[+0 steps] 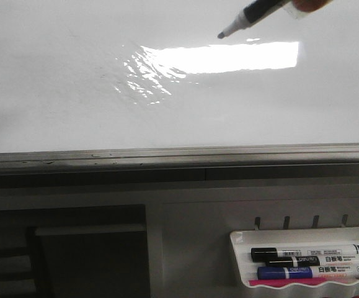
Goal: Write number 7 on whiteboard
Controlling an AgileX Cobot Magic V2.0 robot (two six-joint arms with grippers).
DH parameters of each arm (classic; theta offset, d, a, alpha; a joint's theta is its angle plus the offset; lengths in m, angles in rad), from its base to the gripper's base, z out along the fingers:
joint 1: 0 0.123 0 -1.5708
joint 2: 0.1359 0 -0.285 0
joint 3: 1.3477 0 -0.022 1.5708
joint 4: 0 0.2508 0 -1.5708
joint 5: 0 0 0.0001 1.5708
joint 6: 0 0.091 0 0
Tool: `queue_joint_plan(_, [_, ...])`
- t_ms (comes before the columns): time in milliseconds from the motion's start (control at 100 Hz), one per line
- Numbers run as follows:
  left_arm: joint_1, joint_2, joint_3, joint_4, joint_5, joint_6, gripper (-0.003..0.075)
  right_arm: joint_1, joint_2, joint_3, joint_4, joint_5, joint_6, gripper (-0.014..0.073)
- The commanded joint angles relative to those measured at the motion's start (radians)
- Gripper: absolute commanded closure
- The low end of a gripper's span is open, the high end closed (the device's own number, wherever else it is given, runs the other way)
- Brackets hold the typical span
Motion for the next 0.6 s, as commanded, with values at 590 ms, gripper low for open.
queue_joint_plan(590, [0.062, -0.152, 0.133, -0.159, -0.262, -0.005, 0.0189, -0.003, 0.261, -0.056, 0.709, -0.002, -0.684, 0.0655])
